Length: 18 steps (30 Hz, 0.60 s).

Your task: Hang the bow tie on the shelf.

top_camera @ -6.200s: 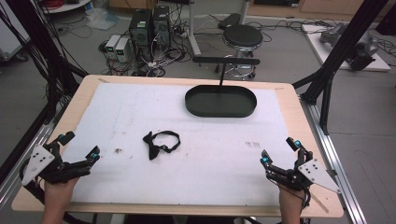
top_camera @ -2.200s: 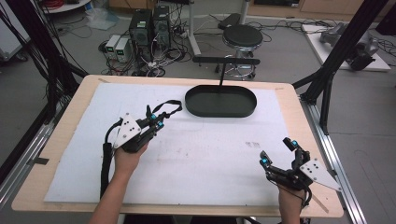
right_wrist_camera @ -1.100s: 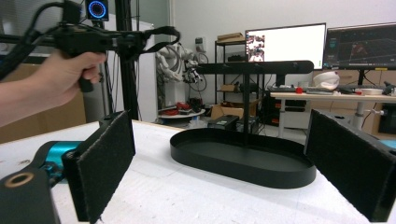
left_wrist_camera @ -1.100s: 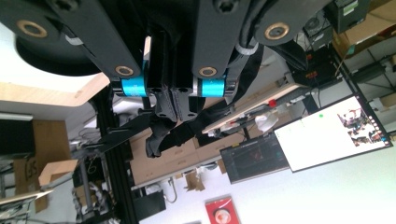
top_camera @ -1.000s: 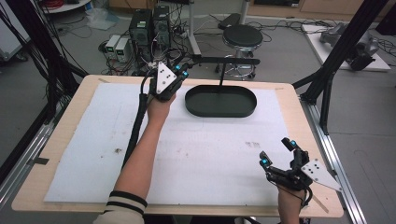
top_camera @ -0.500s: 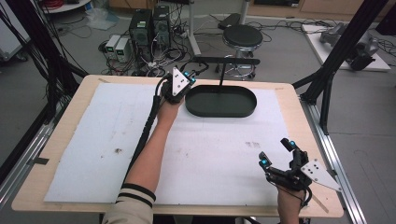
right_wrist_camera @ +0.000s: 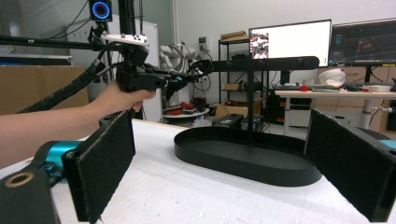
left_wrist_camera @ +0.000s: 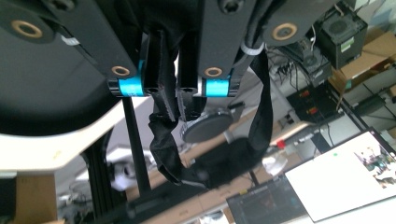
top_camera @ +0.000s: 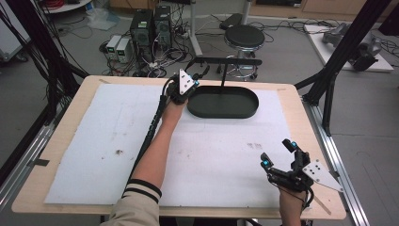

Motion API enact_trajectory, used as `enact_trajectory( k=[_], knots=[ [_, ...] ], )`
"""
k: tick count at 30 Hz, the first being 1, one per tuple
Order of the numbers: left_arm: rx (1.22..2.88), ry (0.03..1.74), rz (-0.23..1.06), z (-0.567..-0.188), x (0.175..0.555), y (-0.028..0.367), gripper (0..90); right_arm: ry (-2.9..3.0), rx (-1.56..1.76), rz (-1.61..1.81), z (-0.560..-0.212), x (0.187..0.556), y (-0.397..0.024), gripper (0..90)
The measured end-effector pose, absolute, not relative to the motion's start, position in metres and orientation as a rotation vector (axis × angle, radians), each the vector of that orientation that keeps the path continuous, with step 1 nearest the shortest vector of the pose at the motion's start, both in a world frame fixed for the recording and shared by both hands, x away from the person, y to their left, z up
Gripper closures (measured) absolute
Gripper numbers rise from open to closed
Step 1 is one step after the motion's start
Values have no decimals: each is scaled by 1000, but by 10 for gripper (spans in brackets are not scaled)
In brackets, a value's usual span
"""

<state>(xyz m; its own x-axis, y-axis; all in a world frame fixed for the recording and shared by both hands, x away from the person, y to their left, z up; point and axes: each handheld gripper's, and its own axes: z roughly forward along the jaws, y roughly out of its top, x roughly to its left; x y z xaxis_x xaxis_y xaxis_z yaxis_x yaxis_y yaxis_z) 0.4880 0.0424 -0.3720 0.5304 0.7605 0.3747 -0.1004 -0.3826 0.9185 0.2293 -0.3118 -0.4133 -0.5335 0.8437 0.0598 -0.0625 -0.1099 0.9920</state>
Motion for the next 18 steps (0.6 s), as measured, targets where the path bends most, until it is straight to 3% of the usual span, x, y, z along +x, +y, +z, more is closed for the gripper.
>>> enact_trajectory(
  k=[3, 12, 18],
  knots=[
    [1752, 560, 1019, -377, 490, 41, 786, 1490, 884, 1718, -414, 230, -312, 79],
    [1745, 606, 915, -378, 490, 48, 426, 1491, 889, 1716, -415, 230, -311, 79],
    [1757, 602, 873, -375, 476, 58, 333, 1495, 883, 1709, -415, 230, -311, 79]
  ],
)
